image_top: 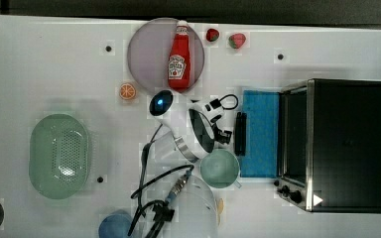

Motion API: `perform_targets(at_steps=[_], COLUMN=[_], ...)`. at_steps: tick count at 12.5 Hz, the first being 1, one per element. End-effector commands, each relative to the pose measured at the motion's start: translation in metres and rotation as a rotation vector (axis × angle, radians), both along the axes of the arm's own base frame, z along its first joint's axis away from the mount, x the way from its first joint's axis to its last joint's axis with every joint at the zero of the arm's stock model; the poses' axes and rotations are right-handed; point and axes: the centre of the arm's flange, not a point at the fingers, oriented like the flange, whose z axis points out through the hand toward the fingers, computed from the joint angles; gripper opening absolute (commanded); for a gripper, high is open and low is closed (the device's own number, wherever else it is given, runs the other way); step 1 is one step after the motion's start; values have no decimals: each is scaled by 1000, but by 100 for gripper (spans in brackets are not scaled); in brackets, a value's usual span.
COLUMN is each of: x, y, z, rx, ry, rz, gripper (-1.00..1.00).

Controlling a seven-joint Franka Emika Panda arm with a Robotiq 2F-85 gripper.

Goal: Flap open oven.

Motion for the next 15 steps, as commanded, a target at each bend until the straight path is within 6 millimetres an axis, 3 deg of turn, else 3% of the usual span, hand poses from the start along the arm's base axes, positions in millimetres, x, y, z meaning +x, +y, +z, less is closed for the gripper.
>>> perform_targets(at_steps=[1,4,7,12,15], x=[42,50,52,31,13], y=[5,6,3,-1,-6], z=[99,174,249,372,419], rx=[133,355,484,493,400], ry=[-255,-383,-463,-405,-353], rz=[-197,-470,-589,-661,-683], gripper=[-65,-65,-65,-65,-65])
